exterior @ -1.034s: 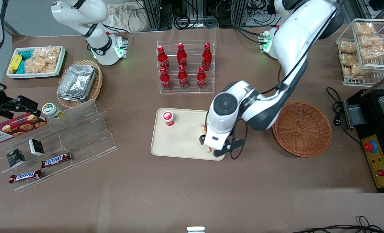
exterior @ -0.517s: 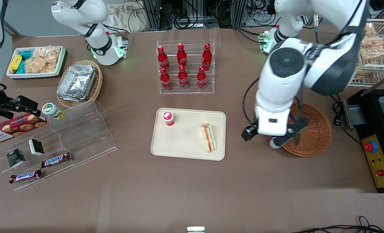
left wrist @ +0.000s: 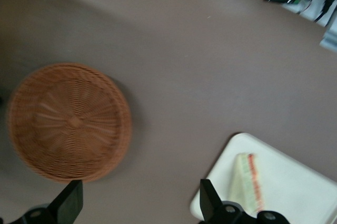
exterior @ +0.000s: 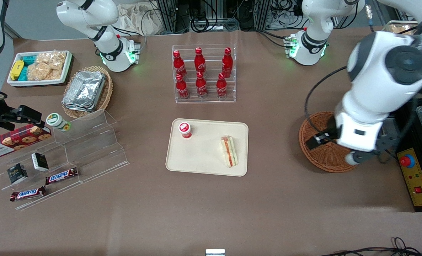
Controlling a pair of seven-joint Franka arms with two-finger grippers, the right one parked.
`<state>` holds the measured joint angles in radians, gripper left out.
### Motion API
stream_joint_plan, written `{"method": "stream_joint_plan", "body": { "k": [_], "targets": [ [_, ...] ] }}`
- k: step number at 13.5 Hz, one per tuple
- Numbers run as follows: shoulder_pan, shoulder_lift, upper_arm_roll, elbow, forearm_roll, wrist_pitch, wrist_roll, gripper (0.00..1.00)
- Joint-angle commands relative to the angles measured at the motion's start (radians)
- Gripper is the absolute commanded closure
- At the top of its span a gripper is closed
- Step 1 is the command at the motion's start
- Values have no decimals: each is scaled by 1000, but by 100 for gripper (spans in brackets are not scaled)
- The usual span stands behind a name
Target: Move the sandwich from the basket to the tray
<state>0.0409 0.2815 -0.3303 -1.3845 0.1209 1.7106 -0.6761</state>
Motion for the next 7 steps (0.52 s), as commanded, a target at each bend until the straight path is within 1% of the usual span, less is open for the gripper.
{"method": "stream_joint_plan", "body": {
  "k": [1,2,3,4,7],
  "targets": [
    [-65,-90,184,-39,-87,-66,235,0],
    [-116,-100,276,-39,-99,-81,303,0],
    [-160,-116,362,-41,-131,-104,372,0],
    [-174,-128,408,-41,-151,-126,430,0],
    [-173,-177,457,-56,-153,-181,565,0]
  ]
}}
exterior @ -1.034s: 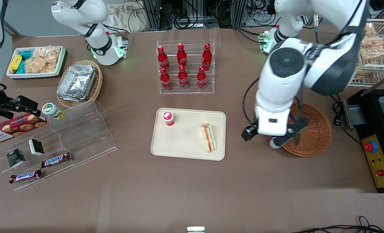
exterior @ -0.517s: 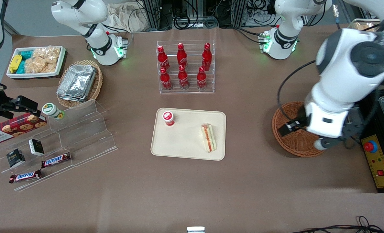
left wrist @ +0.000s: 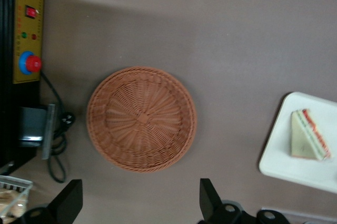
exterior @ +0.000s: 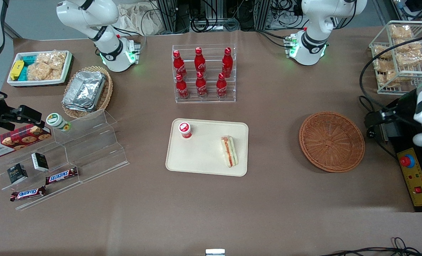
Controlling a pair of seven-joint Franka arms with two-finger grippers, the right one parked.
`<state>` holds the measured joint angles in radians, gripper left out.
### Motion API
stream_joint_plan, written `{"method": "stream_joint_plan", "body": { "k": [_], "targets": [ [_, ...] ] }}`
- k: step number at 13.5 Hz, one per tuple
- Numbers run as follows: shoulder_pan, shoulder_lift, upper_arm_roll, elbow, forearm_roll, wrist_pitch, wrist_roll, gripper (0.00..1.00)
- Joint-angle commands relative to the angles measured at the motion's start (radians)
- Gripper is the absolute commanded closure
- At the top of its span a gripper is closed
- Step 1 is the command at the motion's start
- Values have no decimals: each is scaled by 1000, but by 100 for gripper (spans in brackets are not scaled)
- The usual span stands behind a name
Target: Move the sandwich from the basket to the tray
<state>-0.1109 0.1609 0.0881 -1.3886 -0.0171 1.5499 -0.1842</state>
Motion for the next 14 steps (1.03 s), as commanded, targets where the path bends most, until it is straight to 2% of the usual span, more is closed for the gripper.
{"method": "stream_joint_plan", "body": {
  "k": [1,7,14],
  "targets": [
    [-20,-82,48,-76,-15,-19,87,0],
    [43,-119,44,-121,-15,-8,91,0],
    [40,-119,48,-113,-15,-30,150,0]
  ]
}}
